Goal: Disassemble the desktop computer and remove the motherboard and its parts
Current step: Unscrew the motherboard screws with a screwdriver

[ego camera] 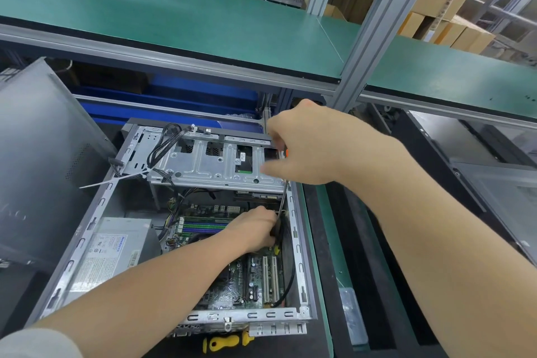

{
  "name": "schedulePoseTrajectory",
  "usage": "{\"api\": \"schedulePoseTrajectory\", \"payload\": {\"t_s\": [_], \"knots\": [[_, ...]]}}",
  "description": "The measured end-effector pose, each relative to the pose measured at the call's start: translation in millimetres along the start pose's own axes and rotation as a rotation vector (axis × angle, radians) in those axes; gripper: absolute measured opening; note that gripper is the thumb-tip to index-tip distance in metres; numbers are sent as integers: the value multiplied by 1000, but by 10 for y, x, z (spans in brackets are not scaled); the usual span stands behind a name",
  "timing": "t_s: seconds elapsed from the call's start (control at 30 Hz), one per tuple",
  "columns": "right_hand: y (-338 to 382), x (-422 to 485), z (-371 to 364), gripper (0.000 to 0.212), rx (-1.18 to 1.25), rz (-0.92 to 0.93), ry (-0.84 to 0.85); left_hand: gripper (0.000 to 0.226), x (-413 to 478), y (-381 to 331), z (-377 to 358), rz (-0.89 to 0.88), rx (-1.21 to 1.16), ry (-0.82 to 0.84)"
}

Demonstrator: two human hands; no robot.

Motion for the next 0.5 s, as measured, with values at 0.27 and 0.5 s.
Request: {"api": "schedulePoseTrajectory", "payload": {"t_s": [0.27,0.5], "knots": [[39,93,-110,54,56,-203,-164,40,11,33,-35,-30,-20,-18],[4,95,-14,14,17,45,17,36,12,57,-48,-43,-57,-26]]}}
Point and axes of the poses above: each hand's wrist, its own x-axis towards the middle knuckle, its own z-axis out of the back of the hand, y = z × x, the point moved 1 cm from there along x, towards the middle knuckle, and after that the axes turned 10 degrees about -z, right-handed, at the moved point
